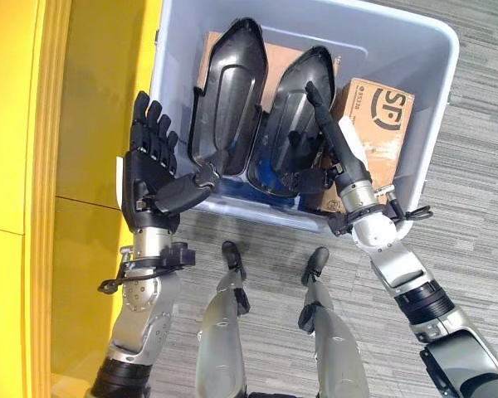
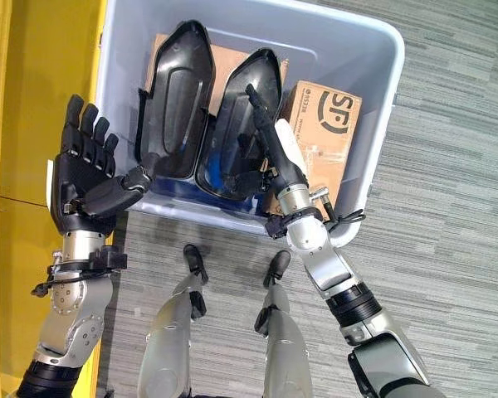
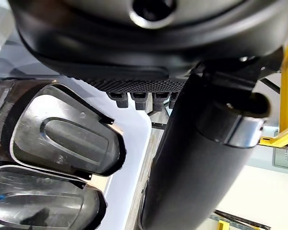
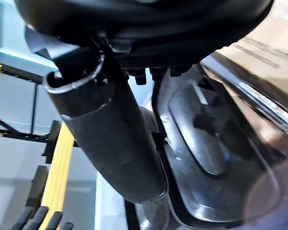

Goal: Move parts from the plastic box to the shelf.

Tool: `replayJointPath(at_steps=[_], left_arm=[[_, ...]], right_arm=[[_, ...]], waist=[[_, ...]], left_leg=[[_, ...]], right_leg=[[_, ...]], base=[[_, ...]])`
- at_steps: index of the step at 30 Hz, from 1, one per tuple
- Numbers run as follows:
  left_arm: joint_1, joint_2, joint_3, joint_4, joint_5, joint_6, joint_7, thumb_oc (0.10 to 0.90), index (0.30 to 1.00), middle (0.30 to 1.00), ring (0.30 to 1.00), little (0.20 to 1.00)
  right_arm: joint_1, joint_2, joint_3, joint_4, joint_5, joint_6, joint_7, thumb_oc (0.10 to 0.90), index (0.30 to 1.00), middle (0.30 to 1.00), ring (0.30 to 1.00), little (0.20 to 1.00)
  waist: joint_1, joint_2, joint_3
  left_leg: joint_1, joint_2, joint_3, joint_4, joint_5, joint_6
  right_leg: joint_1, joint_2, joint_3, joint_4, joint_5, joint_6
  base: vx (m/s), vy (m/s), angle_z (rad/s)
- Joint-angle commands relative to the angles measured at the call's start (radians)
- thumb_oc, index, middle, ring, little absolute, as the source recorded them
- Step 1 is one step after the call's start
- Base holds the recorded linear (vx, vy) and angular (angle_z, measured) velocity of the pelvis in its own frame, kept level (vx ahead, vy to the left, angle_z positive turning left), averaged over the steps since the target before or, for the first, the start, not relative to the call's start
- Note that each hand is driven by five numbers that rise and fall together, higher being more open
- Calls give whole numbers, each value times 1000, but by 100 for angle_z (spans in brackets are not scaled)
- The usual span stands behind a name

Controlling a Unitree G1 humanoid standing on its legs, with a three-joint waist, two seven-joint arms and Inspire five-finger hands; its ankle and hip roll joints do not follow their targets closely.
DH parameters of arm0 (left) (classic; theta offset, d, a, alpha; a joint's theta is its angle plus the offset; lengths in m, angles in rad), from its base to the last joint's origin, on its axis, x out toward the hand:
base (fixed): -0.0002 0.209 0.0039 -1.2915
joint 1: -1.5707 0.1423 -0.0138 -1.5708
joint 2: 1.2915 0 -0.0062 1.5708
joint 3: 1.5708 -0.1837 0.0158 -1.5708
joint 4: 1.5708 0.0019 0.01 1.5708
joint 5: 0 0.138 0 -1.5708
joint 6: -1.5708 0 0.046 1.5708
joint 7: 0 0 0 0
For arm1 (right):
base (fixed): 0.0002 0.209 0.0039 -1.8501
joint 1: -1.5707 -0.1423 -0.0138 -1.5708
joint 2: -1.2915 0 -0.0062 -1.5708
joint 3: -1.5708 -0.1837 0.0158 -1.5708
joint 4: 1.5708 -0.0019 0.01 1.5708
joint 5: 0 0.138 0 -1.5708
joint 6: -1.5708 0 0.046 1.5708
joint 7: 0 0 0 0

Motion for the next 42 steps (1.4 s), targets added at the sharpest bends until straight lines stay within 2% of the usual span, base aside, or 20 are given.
replayJointPath(at_steps=[1, 9, 15, 18, 21, 23, 28, 30, 37, 39, 42], left_arm=[[-30, 19, 23, -169, 30, -145, 12, 900, 1000, 1000, 1000, 1000], [-58, 14, 6, -171, 17, -163, 17, 900, 1000, 1000, 1000, 1000], [-60, 19, -7, -180, -4, -180, -4, 900, 1000, 1000, 1000, 1000], [-62, 22, -14, -186, -9, -185, -14, 900, 1000, 1000, 1000, 1000], [-58, 23, -14, -192, -12, -189, -12, 900, 1000, 1000, 1000, 1000], [-56, 23, -12, -192, -13, -189, -14, 900, 1000, 1000, 1000, 1000], [-57, 27, -14, -204, -10, -199, -13, 900, 1000, 1000, 1000, 1000], [-62, 27, -17, -206, -9, -202, -12, 900, 1000, 1000, 1000, 1000], [-83, 30, -16, -219, 9, -204, -1, 900, 1000, 1000, 1000, 1000], [-95, 34, -12, -222, 29, -197, 14, 900, 1000, 1000, 1000, 1000], [-103, 32, -4, -221, 43, -191, 26, 900, 1000, 1000, 1000, 1000]], right_arm=[[-123, 23, 6, -59, 43, -96, -38, 900, 1000, 1000, 1000, 1000], [-213, 32, 35, 112, 95, -96, -51, 900, 1000, 1000, 1000, 1000], [-325, -19, 69, 261, 83, -94, -48, 900, 1000, 1000, 1000, 1000], [-373, -62, 97, 320, 36, -82, -44, 900, 1000, 1000, 1000, 1000], [-428, -120, 138, 385, -79, -54, -50, 900, 1000, 1000, 1000, 1000], [-445, -133, 160, 409, -108, -50, -39, 900, 1000, 1000, 1000, 1000], [-552, -172, 258, 530, -246, -37, -45, 900, 1000, 1000, 1000, 1000], [-582, -167, 282, 552, -265, -35, -49, 900, 1000, 1000, 1000, 1000], [-637, -197, 323, 526, -345, -25, -66, 900, 1000, 1000, 1000, 1000], [-643, -220, 317, 435, -422, -6, -76, 900, 1000, 1000, 1000, 1000], [-633, -224, 273, 356, -445, 6, -95, 900, 1000, 1000, 1000, 1000]], waist=[[4, 4, -6], [17, 11, -6], [36, 18, -6], [41, 22, -6], [46, 12, -6], [48, 12, -6], [60, 3, -6], [63, 1, -6], [53, -11, -6], [43, -22, -6], [33, -27, -6]], left_leg=[[-5, 41, -73, -16, 21, -97], [-33, 33, -76, -18, 19, -97], [-57, 25, -88, -17, 19, -96], [-65, 20, -91, -23, 21, -96], [-78, 7, -114, -22, 15, -91], [-85, 6, -117, -17, 14, -91], [-104, -26, -176, -15, 1, -83], [-109, -32, -193, -15, -1, -81], [-123, -56, -235, -10, -9, -75], [-122, -61, -248, -13, -13, -71], [-120, -62, -251, -15, -15, -68]], right_leg=[[85, -88, 33, 111, -133, 133], [63, -90, 29, 111, -130, 135], [47, -89, 24, 116, -130, 138], [40, -90, 20, 119, -132, 140], [30, -86, 26, 119, -129, 141], [28, -85, 25, 121, -130, 141], [16, -80, 40, 121, -125, 142], [12, -79, 42, 119, -124, 143], [-1, -76, 60, 124, -125, 141], [-5, -73, 68, 125, -126, 140], [-8, -72, 72, 123, -125, 140]], base=[[0, 0, 0], [0, 0, 0], [5, 4, 2], [22, 20, 8], [19, 29, 10], [0, 0, 0], [2, 17, 0], [0, 0, 0], [2, 21, -2], [1, 16, -1], [1, 13, 0]])
